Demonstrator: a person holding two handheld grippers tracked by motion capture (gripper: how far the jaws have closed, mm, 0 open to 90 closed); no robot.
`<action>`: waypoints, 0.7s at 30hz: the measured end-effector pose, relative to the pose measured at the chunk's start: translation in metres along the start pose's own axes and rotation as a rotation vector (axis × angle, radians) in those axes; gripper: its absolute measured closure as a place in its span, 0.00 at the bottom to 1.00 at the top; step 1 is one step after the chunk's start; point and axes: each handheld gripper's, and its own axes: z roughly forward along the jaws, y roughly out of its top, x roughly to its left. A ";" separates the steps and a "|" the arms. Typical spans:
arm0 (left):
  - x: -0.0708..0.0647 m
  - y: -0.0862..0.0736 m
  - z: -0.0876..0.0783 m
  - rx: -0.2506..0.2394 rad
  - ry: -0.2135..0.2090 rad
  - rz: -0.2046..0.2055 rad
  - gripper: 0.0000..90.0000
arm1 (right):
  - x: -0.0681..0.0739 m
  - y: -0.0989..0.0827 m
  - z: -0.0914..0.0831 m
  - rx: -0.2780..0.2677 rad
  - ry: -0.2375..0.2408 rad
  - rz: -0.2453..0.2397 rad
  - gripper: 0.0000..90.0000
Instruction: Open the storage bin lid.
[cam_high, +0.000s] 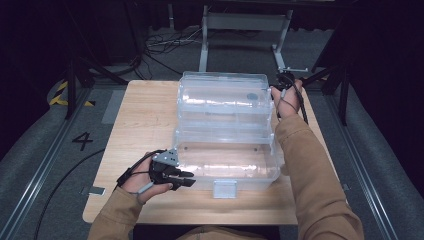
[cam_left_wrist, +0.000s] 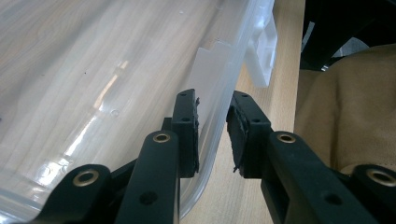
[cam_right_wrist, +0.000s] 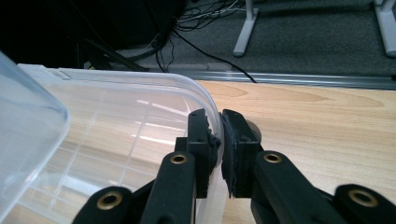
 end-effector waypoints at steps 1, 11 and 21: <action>0.000 0.000 0.000 0.000 0.000 0.000 0.82 | 0.000 0.000 0.000 0.001 -0.001 -0.002 0.92; 0.000 0.000 0.000 0.000 0.004 -0.003 0.82 | 0.001 0.000 0.000 -0.003 -0.005 -0.035 0.86; 0.001 0.005 -0.001 0.026 -0.004 -0.033 0.81 | 0.000 0.002 -0.016 -0.048 -0.025 -0.090 0.69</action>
